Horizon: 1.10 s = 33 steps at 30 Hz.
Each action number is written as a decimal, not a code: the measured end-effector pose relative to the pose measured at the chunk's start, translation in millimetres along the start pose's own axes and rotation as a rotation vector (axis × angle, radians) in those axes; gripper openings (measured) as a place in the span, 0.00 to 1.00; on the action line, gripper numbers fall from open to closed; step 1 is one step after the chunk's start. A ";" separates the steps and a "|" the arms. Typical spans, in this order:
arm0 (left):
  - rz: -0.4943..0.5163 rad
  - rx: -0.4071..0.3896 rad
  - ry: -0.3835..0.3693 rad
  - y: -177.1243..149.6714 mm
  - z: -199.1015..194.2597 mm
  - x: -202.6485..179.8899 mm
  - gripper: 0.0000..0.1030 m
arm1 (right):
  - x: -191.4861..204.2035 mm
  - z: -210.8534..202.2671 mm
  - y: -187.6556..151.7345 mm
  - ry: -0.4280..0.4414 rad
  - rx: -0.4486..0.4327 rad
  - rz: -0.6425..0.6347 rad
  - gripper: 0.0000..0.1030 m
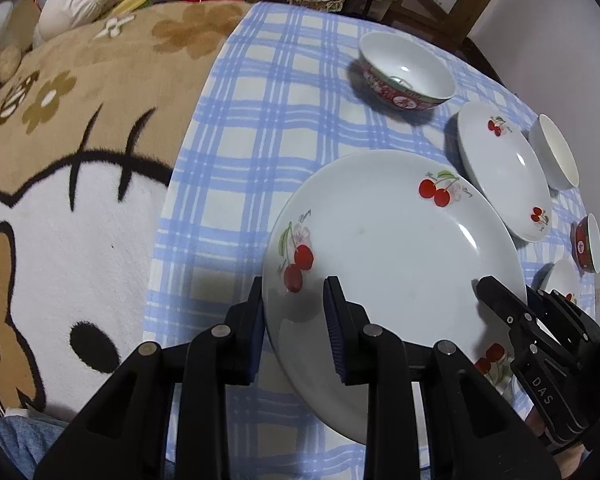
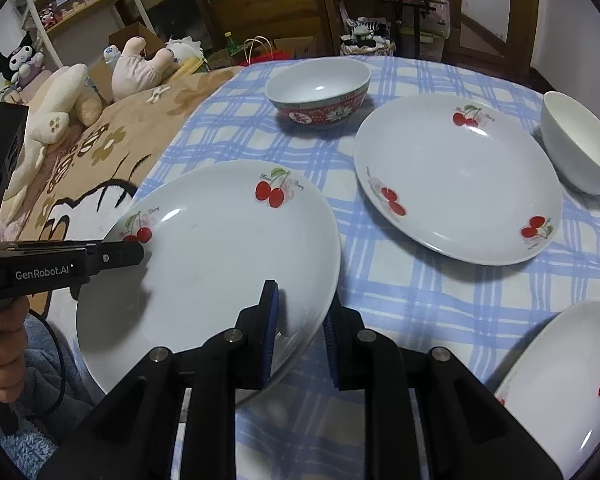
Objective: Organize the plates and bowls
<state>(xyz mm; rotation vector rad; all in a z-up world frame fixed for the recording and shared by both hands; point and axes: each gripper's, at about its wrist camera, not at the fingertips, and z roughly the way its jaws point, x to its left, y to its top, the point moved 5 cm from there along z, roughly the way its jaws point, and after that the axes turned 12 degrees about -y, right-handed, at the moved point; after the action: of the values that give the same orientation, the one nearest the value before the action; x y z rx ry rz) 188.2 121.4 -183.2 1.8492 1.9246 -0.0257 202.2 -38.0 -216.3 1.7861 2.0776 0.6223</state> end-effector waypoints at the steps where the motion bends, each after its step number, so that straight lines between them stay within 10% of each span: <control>1: 0.012 -0.001 0.003 -0.1 -2.0 -2.9 0.26 | -1.3 -2.4 -0.7 0.001 -0.004 -0.001 0.22; 25: 0.298 -0.011 0.025 -13.1 -32.8 -126.4 0.26 | -82.8 -92.0 -19.0 -0.116 -0.107 0.005 0.21; 33: 0.277 0.027 -0.072 -25.8 -22.4 -154.8 0.24 | -121.8 -114.0 -34.3 -0.138 -0.126 0.086 0.16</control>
<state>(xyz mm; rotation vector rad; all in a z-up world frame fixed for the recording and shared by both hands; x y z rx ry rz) 154.0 -19.1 -118.3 2.0872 1.6135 -0.0283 134.0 -174.9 -141.5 1.8008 1.8383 0.6205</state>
